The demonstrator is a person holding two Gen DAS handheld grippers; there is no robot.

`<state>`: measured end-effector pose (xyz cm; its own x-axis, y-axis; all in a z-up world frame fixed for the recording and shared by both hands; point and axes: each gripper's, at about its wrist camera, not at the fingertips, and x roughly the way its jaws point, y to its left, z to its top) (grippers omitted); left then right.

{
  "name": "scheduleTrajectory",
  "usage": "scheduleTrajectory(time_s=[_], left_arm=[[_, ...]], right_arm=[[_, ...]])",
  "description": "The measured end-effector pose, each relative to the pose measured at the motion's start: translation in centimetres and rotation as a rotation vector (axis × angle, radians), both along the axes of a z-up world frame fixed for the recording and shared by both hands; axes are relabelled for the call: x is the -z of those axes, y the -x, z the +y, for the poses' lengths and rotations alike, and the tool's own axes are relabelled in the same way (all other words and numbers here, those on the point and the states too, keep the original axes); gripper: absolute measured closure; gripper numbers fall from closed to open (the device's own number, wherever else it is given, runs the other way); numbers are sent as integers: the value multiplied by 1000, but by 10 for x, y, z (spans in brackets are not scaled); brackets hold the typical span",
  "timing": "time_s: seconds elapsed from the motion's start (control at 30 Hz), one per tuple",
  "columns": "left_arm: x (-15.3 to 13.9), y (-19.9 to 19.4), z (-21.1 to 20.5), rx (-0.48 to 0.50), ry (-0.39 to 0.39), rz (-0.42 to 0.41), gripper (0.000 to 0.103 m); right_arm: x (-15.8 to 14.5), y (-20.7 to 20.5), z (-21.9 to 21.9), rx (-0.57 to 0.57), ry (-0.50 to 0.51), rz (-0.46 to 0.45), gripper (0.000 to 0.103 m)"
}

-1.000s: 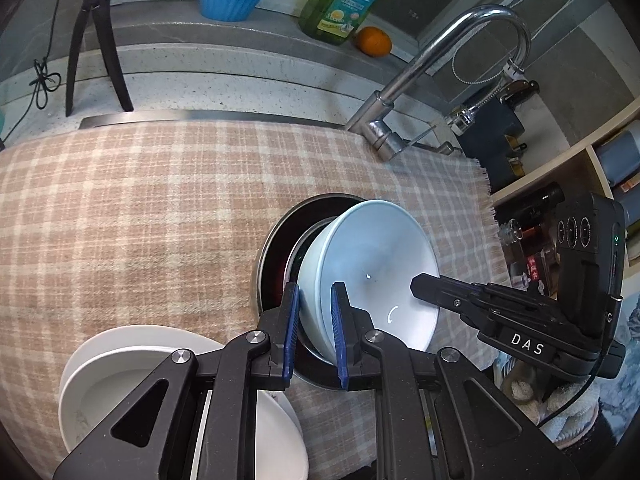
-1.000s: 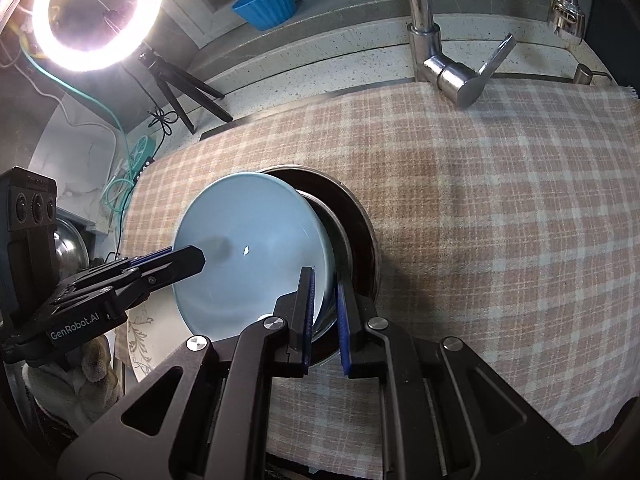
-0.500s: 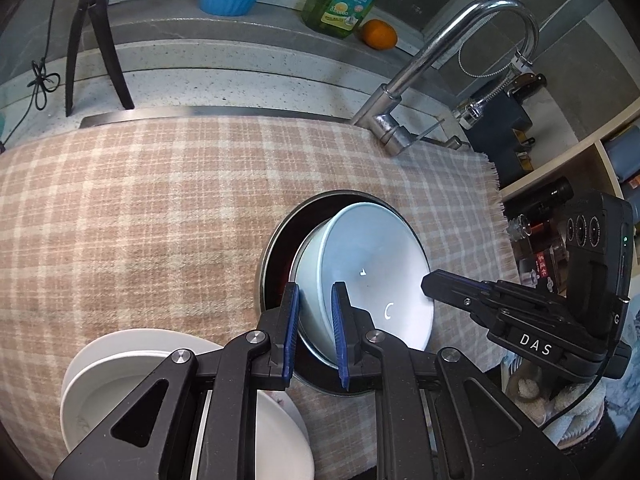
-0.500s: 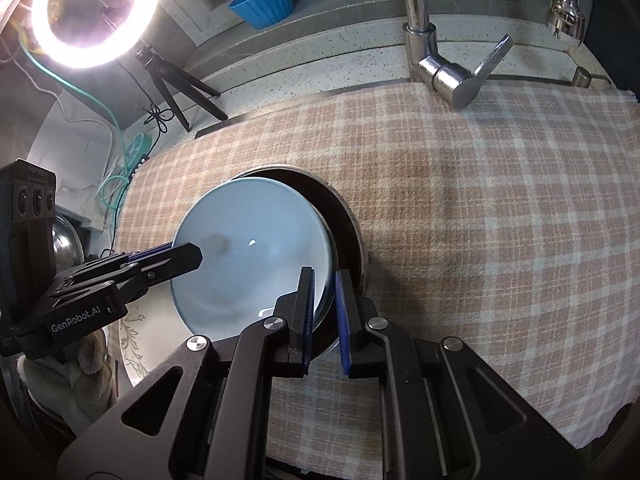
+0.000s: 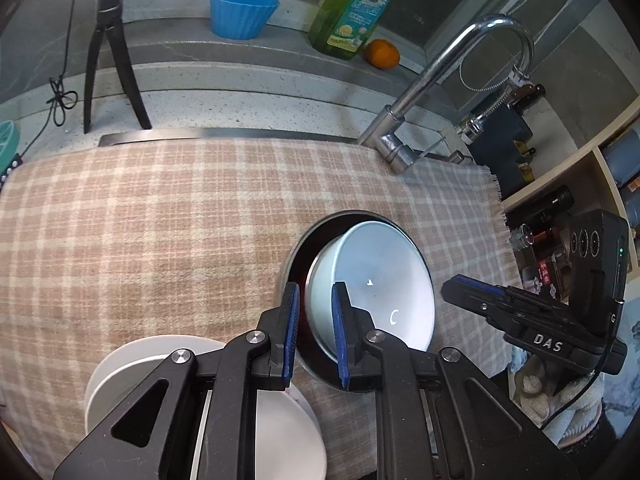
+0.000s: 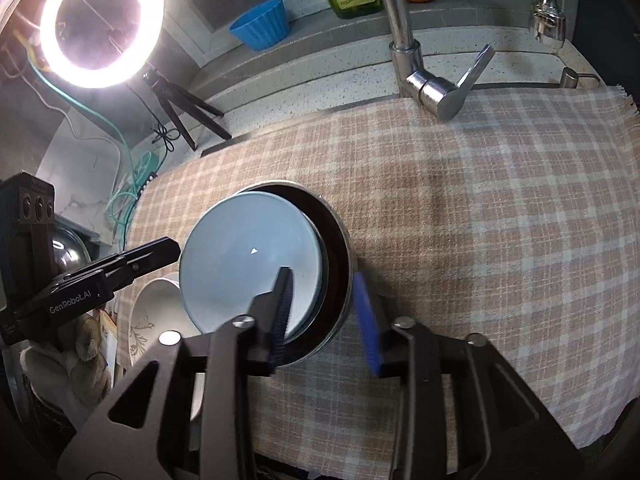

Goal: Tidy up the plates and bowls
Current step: 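Lower the white bowl into the red bowl and open both grippers, then close both grippers on the rim of the nested steel bowl stack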

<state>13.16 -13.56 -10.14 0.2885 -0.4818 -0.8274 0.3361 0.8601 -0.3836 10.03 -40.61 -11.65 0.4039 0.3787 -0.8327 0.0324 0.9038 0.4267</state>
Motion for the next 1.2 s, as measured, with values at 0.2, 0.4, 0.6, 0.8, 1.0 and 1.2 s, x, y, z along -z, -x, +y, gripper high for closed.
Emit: scheduleTrajectory(time_s=[0.2, 0.4, 0.6, 0.8, 1.0, 1.2], left_arm=[[-1, 2, 19, -53, -9, -7, 88], [4, 9, 30, -92, -18, 4, 81], [11, 17, 34, -125, -21, 20, 81], [16, 21, 30, -132, -12, 21, 81], [22, 20, 20, -127, -14, 23, 81], [26, 17, 11, -125, 0, 35, 83]], right_arm=[[-5, 3, -9, 14, 5, -30, 56], [4, 3, -13, 0, 37, -11, 56], [15, 4, -17, -19, 9, 8, 56], [22, 3, -15, -48, -40, 13, 56], [33, -1, -22, -38, -124, 40, 57], [40, -3, -34, -25, -184, 54, 66]])
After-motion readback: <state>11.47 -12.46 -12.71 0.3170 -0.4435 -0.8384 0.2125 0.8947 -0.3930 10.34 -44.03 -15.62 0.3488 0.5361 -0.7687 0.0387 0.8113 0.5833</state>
